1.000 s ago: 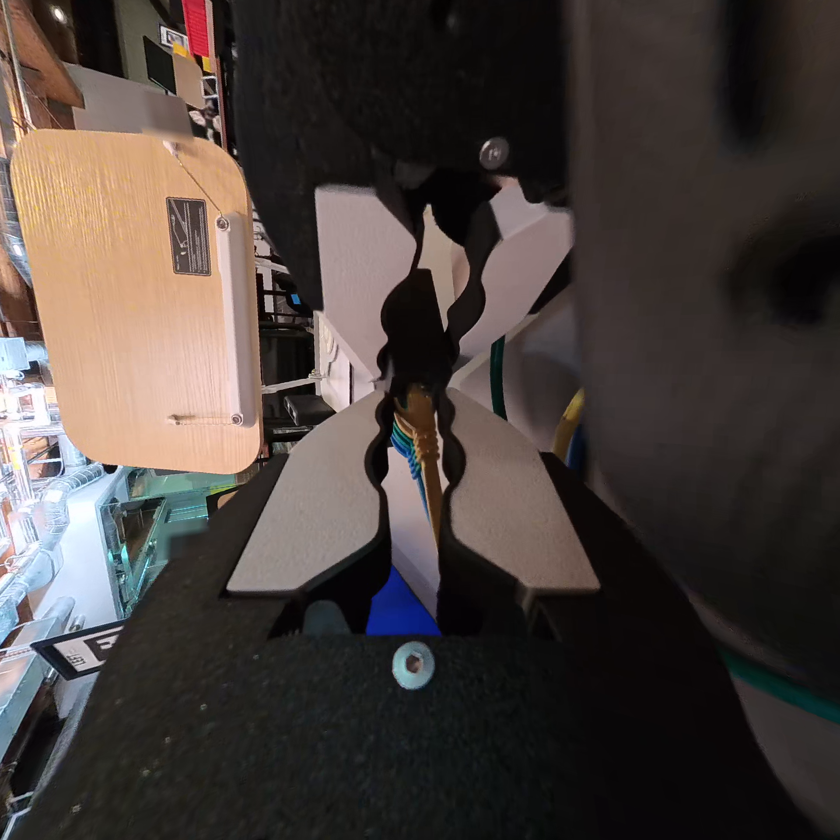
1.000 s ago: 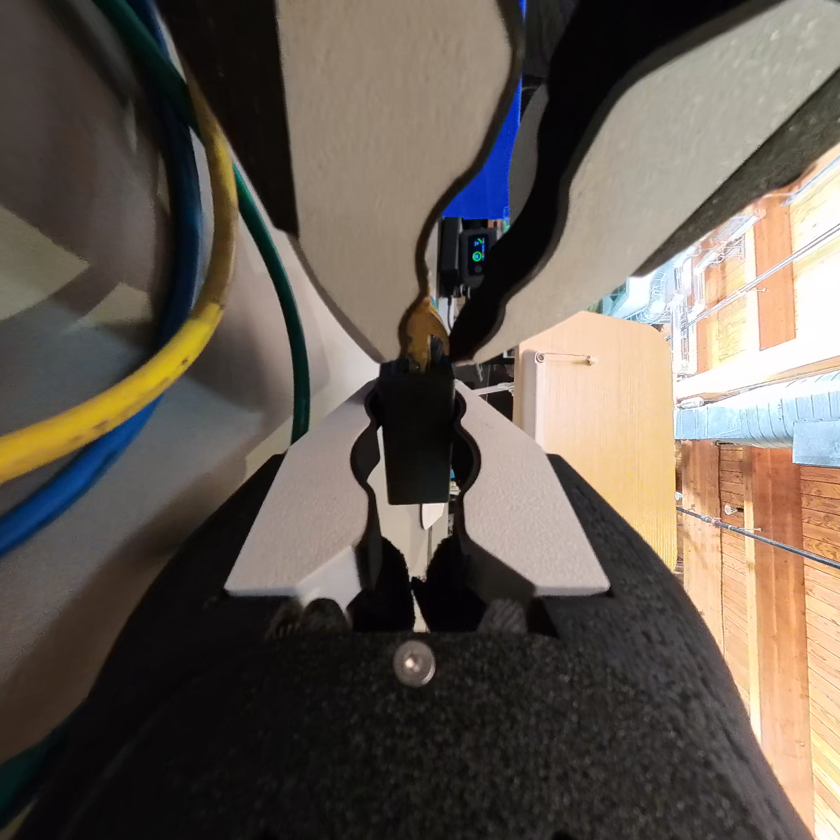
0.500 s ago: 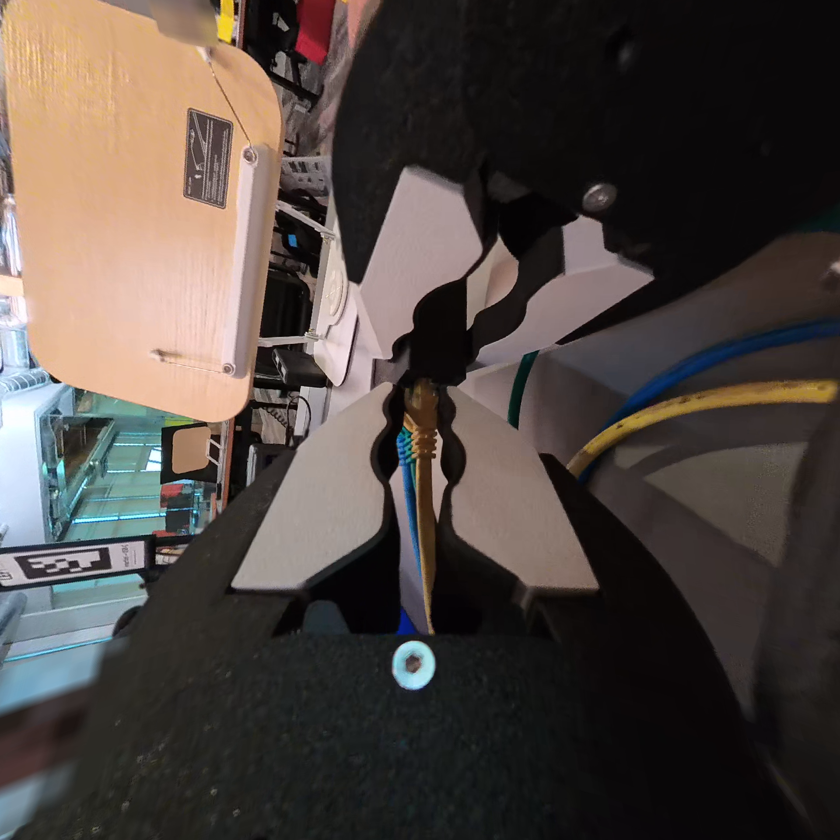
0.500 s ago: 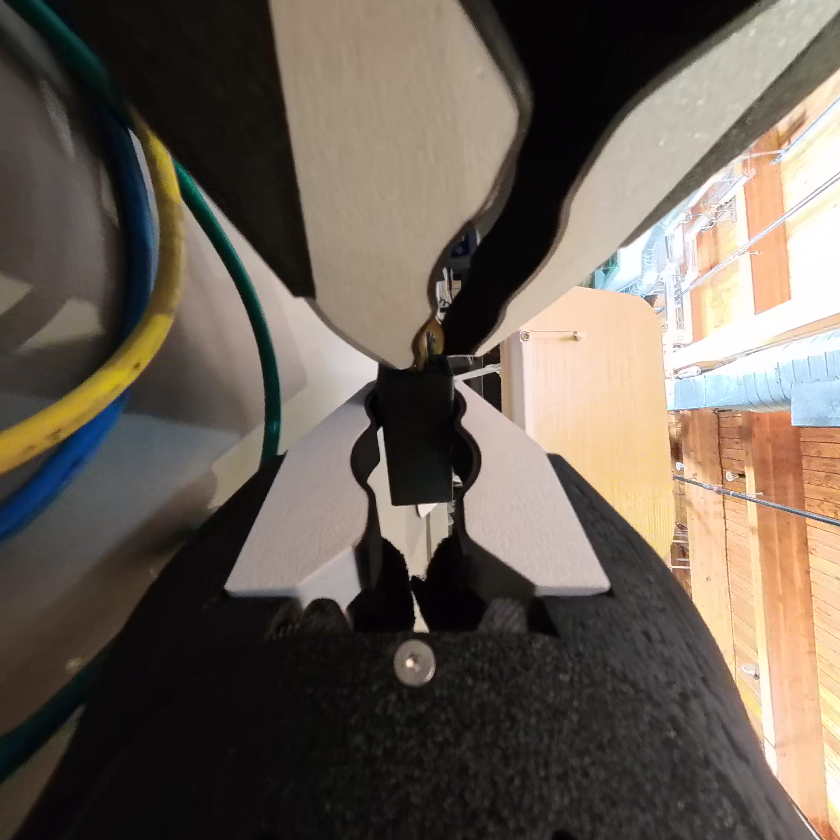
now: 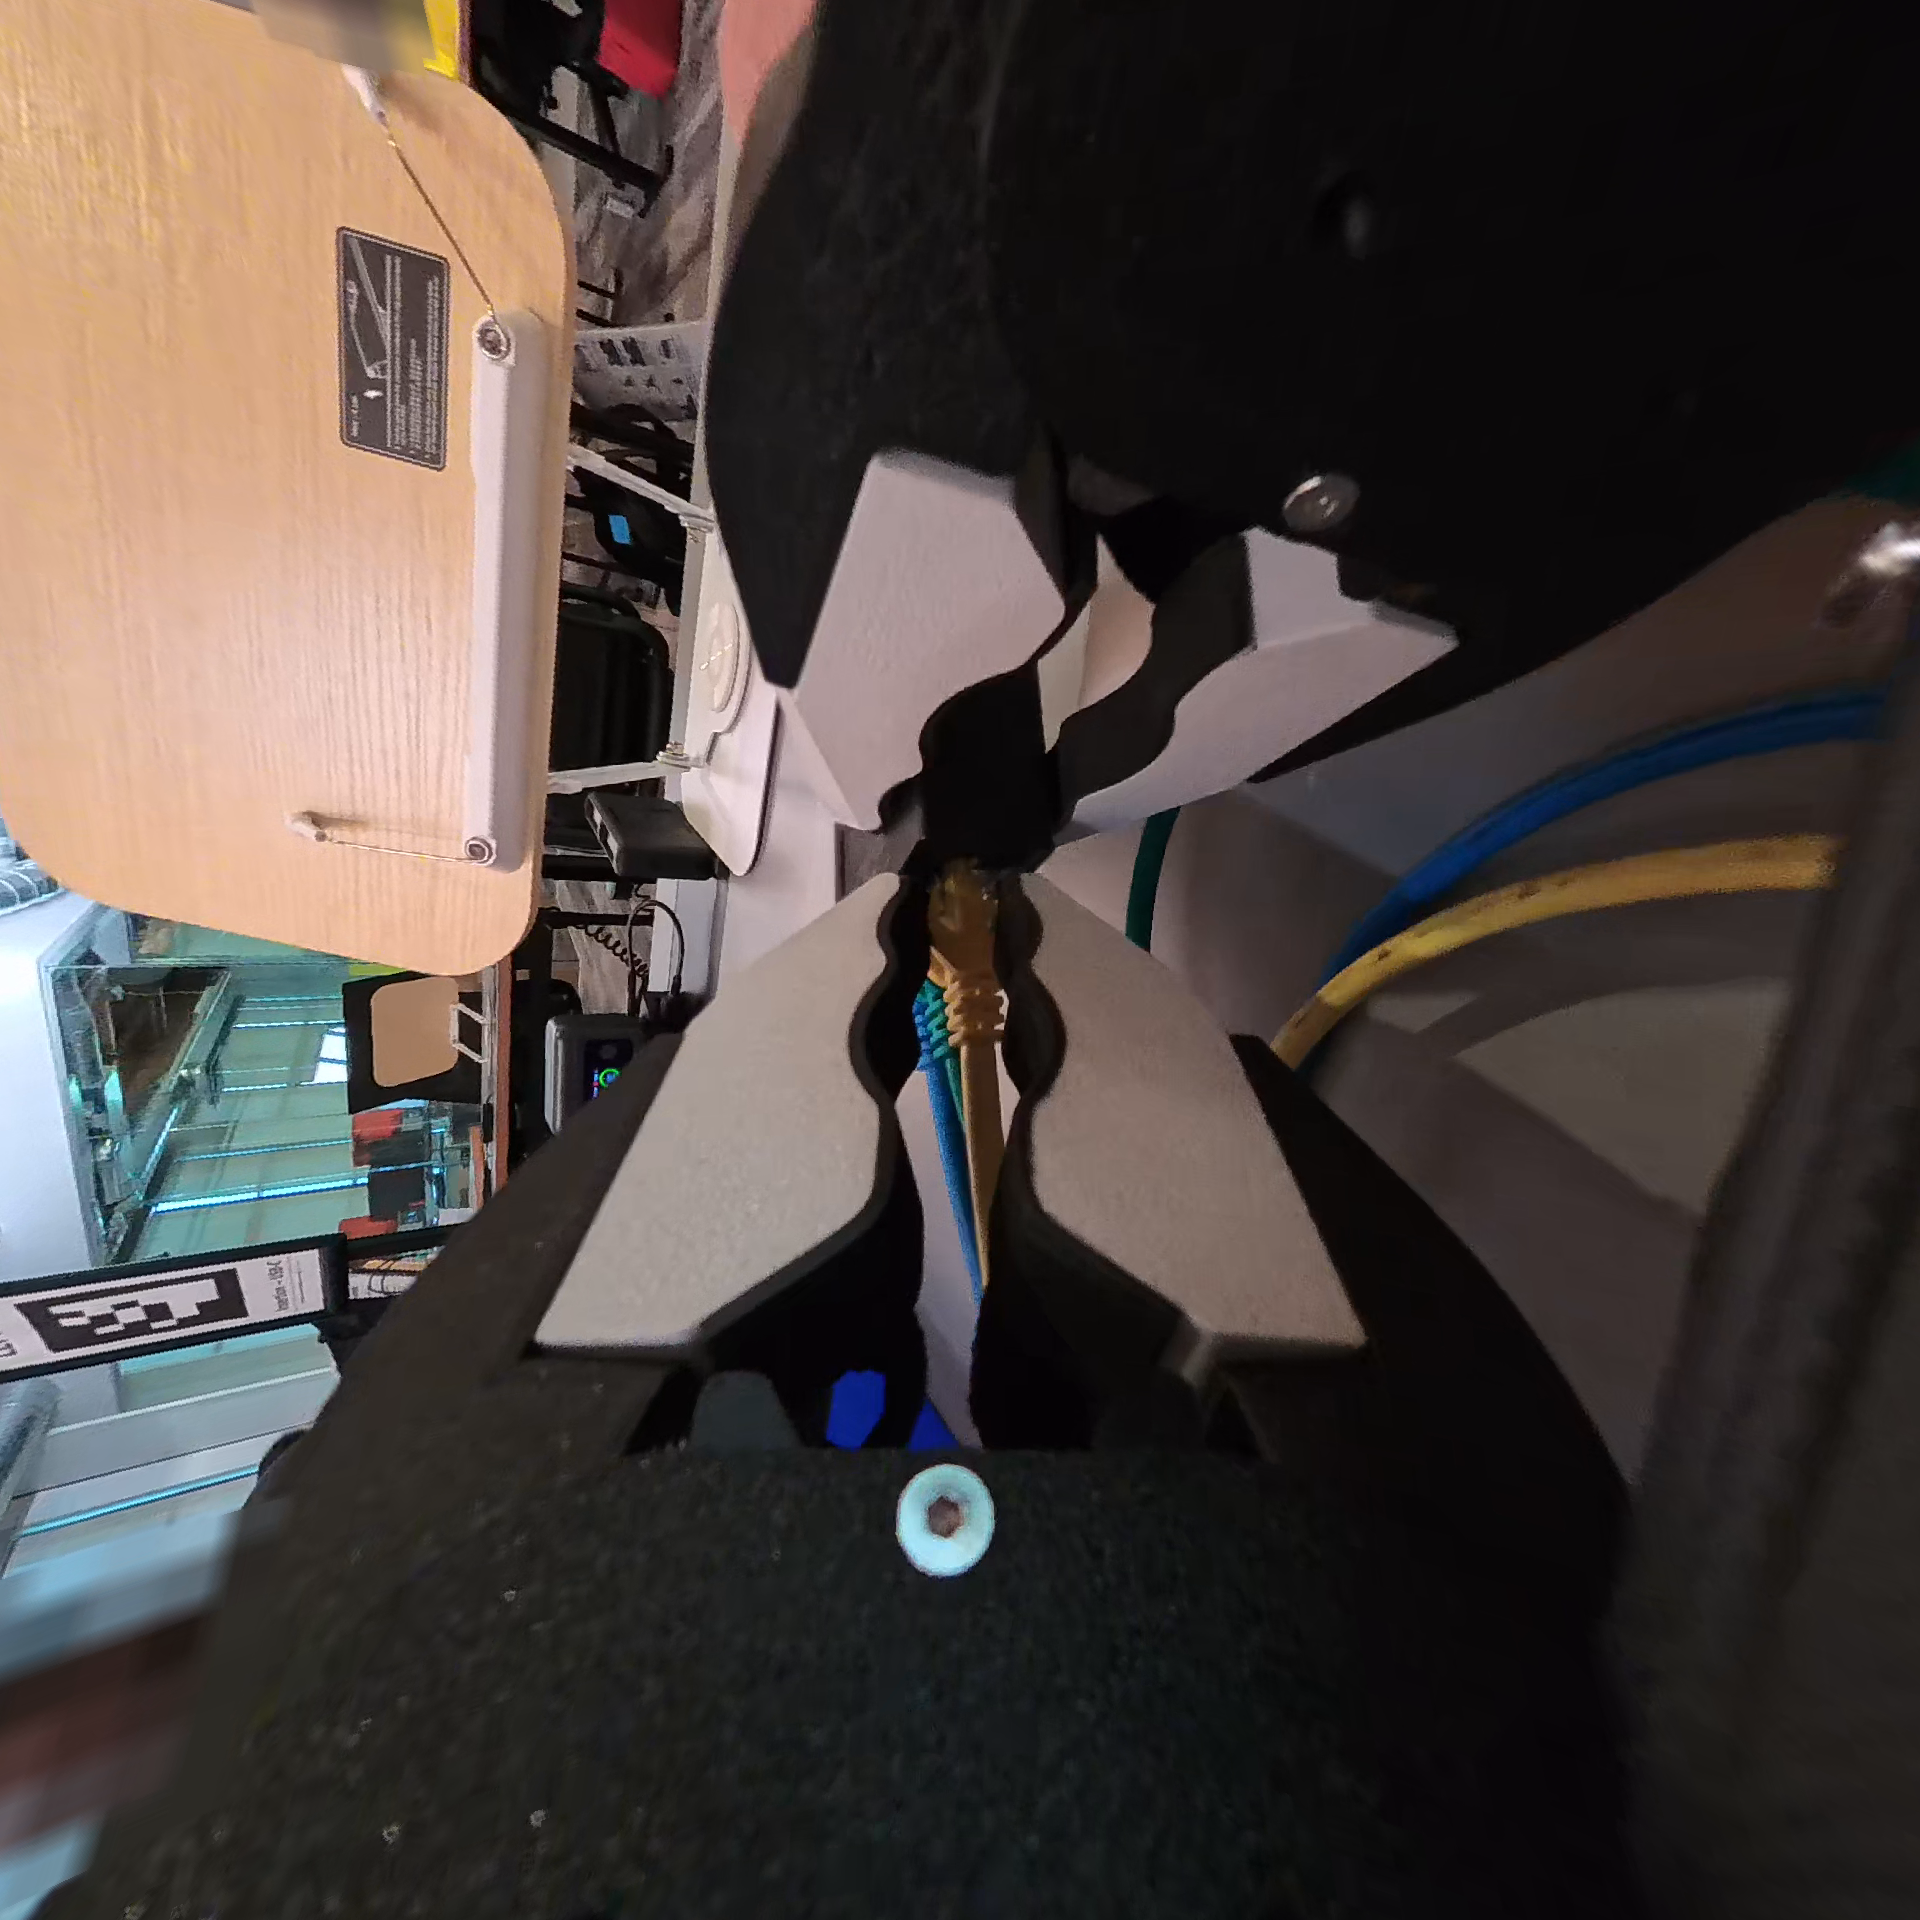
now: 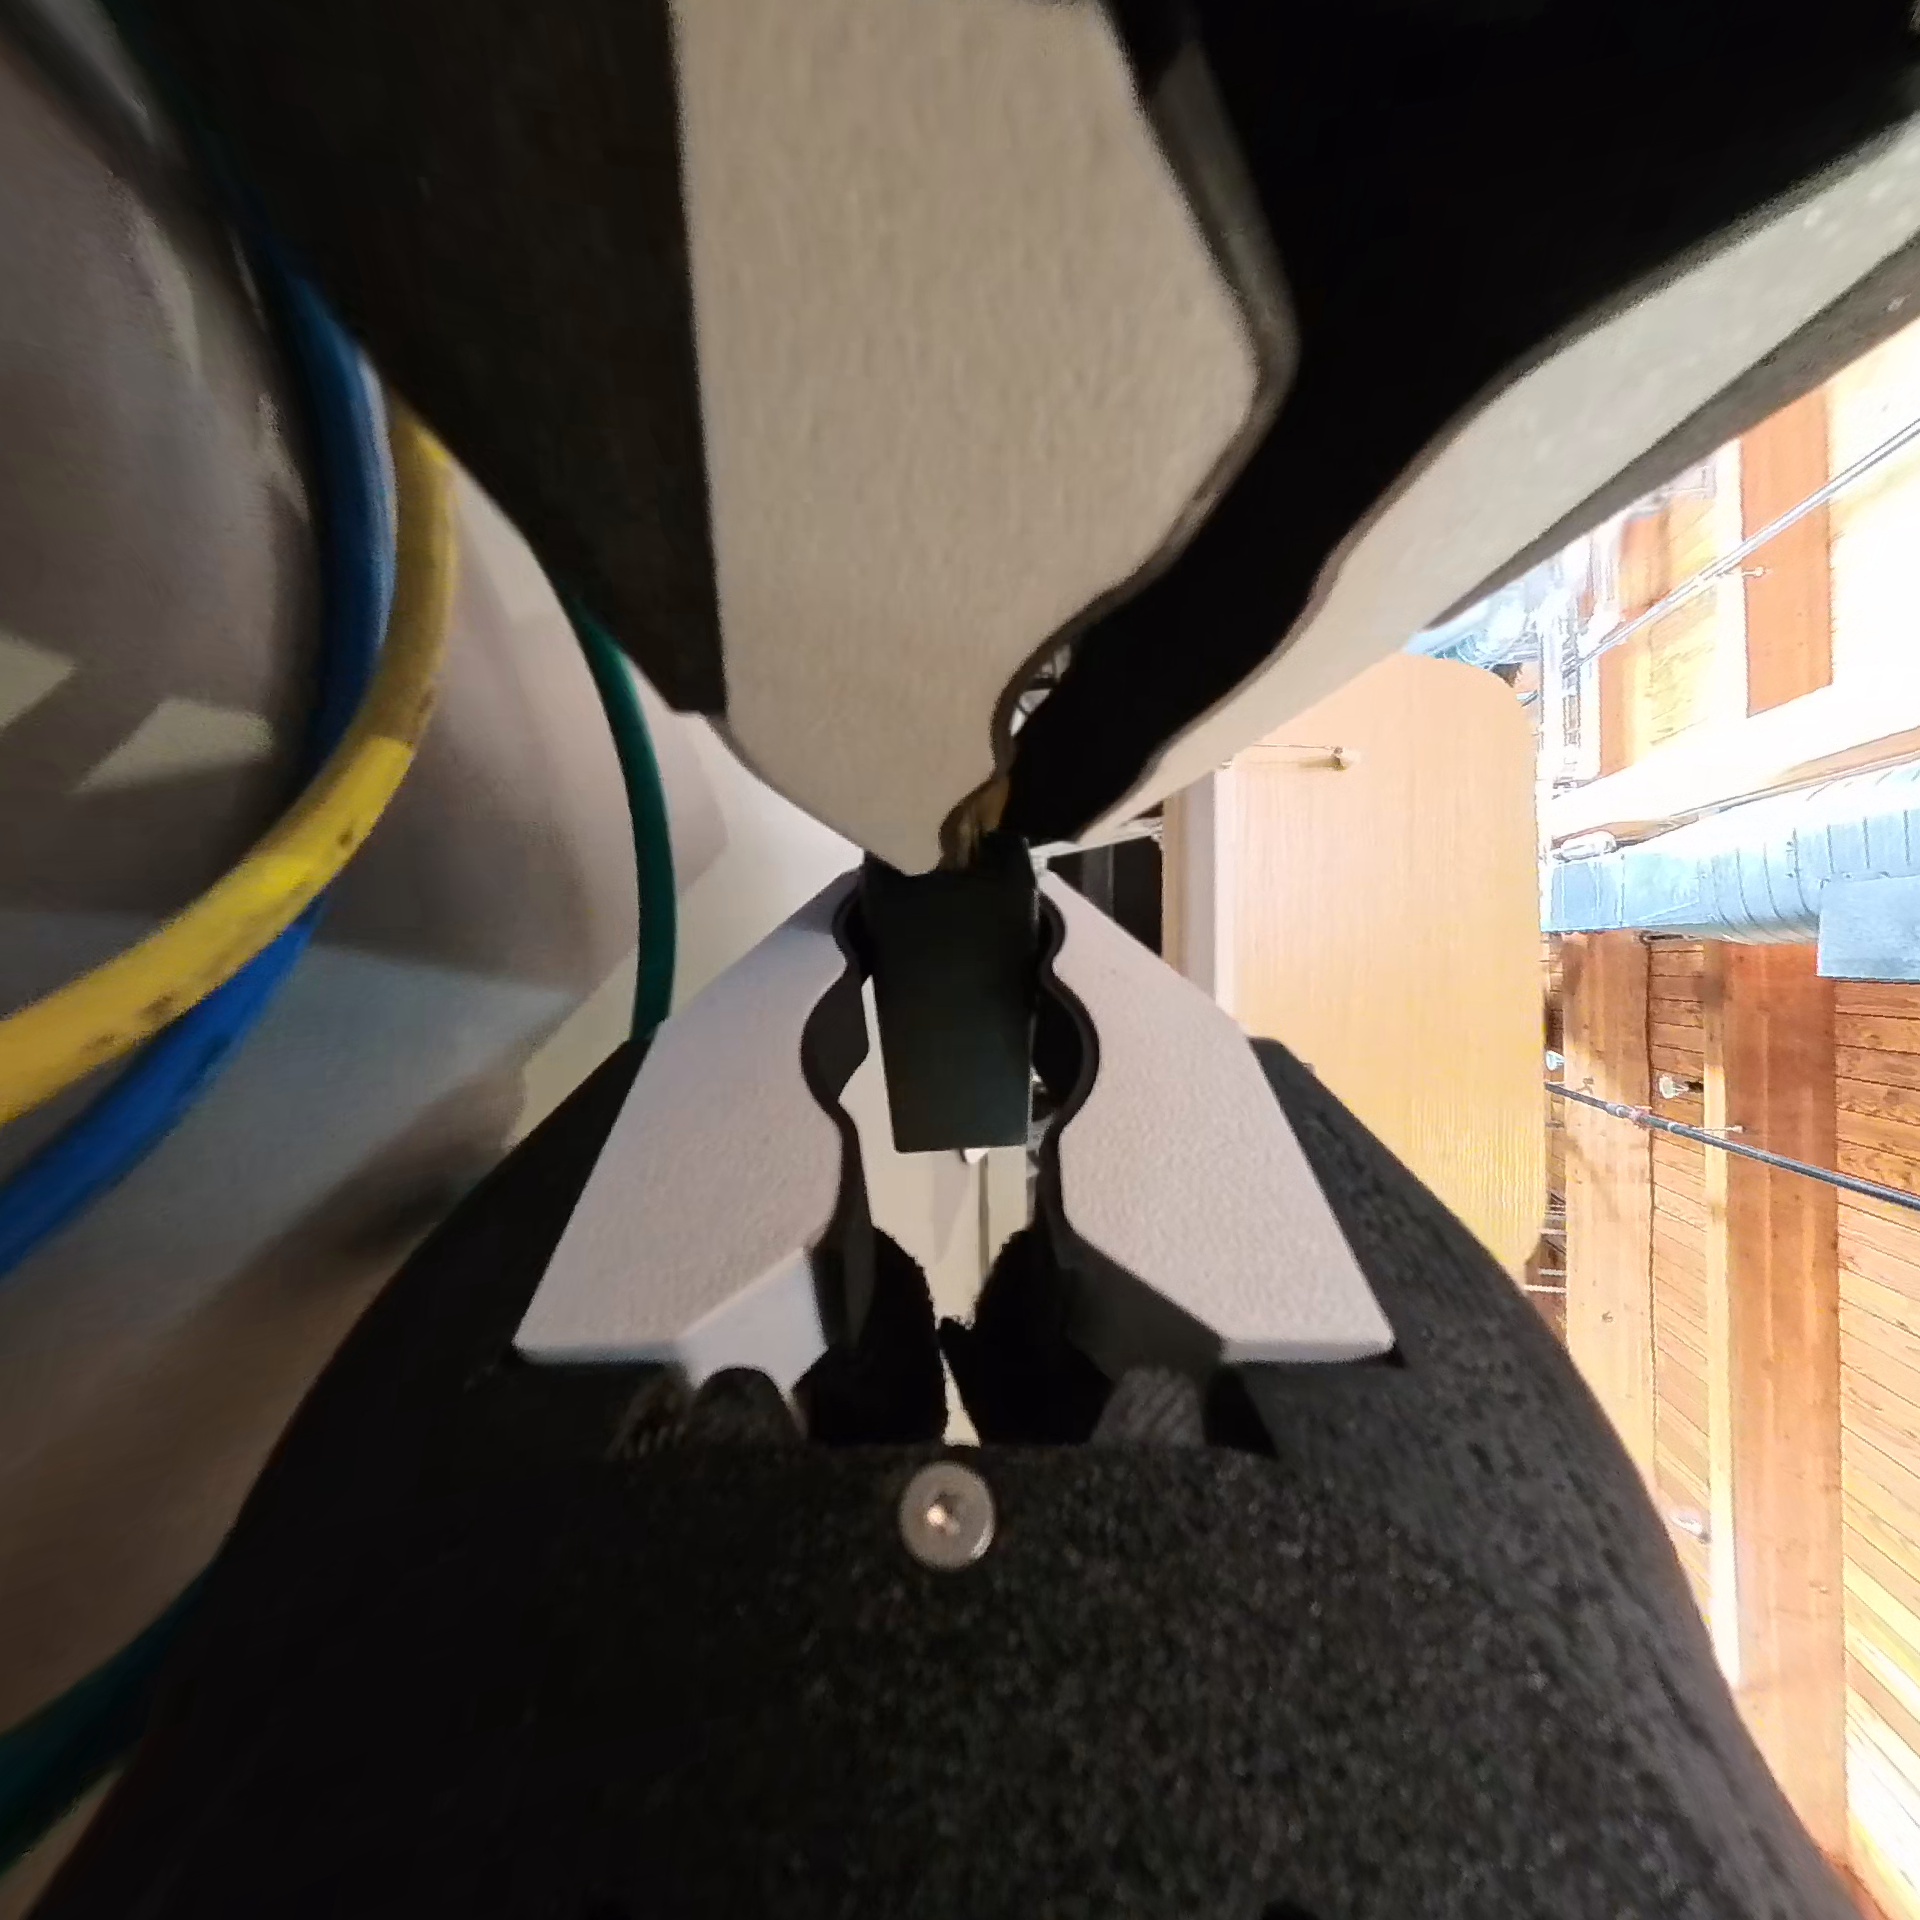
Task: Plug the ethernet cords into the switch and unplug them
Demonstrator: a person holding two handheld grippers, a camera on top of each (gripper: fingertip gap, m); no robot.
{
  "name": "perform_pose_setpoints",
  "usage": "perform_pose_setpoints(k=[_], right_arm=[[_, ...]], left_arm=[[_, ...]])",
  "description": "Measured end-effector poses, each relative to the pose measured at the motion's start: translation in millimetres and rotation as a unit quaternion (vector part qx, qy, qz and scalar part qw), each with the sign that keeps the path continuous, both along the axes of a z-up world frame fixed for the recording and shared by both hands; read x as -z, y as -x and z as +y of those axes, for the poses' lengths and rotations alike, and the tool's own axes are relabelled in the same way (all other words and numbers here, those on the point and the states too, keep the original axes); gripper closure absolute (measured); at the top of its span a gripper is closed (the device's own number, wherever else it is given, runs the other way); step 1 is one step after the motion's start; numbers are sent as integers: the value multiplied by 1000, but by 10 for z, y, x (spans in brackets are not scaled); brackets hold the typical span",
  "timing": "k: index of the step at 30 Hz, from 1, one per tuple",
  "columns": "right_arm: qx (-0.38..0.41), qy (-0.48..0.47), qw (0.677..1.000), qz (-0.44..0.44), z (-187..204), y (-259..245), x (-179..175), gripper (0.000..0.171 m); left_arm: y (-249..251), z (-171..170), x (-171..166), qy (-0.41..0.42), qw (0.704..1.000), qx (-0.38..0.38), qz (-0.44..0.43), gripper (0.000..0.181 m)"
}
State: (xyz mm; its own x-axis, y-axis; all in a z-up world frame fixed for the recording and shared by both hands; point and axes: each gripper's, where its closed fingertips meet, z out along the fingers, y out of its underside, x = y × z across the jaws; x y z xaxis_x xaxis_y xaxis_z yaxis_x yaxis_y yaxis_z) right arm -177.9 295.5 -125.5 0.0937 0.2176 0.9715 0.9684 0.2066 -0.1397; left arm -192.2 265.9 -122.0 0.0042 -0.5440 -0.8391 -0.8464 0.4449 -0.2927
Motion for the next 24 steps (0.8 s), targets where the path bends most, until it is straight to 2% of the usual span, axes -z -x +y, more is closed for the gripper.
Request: perform_pose_setpoints(k=[10, 14, 18, 24], right_arm=[[-21, -8, 1000, 16, -5, 49, -22, 144], [-19, -18, 1000, 6, -6, 30, -37, 145], [-23, -27, 999, 5, -11, 24, -66, 145], [-26, -22, 999, -5, -15, 58, 1, 144]], left_arm=[[31, -34, -21, 30, 999, 5, -30, 166], [160, -105, -64, 93, 994, -14, -52, 166], [251, -157, -34, 191, 978, -30, -73, 172], [304, -95, 70, 168, 984, -51, -42, 176]])
